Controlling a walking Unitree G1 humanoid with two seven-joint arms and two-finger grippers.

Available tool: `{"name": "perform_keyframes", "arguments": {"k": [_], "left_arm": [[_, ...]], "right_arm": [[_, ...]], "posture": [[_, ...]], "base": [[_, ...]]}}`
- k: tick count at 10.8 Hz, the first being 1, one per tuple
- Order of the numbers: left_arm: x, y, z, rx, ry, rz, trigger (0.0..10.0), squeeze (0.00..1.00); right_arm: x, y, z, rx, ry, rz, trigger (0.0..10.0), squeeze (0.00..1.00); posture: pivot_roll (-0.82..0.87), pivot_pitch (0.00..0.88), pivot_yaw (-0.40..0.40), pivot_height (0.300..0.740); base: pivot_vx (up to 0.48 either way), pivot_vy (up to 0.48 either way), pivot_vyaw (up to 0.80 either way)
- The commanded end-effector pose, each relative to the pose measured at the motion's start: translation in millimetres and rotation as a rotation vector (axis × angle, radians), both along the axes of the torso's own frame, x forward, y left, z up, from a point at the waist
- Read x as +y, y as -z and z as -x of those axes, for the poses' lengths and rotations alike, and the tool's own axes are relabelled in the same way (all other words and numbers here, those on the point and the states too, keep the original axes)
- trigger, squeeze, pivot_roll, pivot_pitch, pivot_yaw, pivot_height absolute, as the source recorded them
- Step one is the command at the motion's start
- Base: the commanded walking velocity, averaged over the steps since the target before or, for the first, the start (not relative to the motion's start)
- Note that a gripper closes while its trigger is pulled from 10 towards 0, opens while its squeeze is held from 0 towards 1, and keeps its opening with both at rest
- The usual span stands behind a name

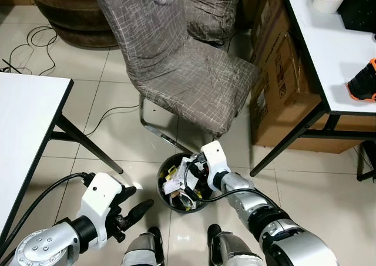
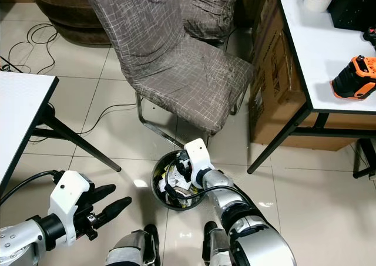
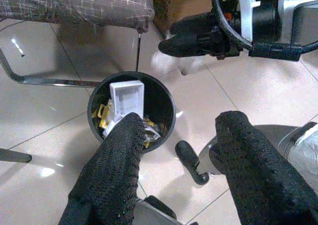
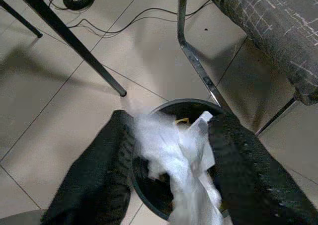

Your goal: Picking trash to rubbish bin

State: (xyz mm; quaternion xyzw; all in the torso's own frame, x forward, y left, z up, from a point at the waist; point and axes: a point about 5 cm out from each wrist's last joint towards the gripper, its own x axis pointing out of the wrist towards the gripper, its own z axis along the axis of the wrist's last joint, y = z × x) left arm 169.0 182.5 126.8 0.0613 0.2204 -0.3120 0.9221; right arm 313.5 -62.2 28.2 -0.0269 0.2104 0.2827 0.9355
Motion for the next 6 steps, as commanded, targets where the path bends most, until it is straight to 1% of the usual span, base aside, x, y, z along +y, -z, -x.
{"name": "perform_keyframes", "arguments": {"k": [1,6], "left_arm": [[-1.0,-1.2,3.3,0.01,0.01,0.002,10.0,0.0],[-1.0,-1.2,3.3,0.01,0.01,0.002,10.0,0.0]], "right_arm": [[-0.2,5.0,3.9,0.022,-0.006,0.0,10.0,1.0],[-0.2,5.0,3.9,0.022,-0.006,0.0,10.0,1.0]], "posture": [[0.1,0.309,-0.007,0.74],[0.1,0.309,-0.007,0.74]], "base": [[0.0,0.0,0.0],[0.0,0.0,0.0]]}}
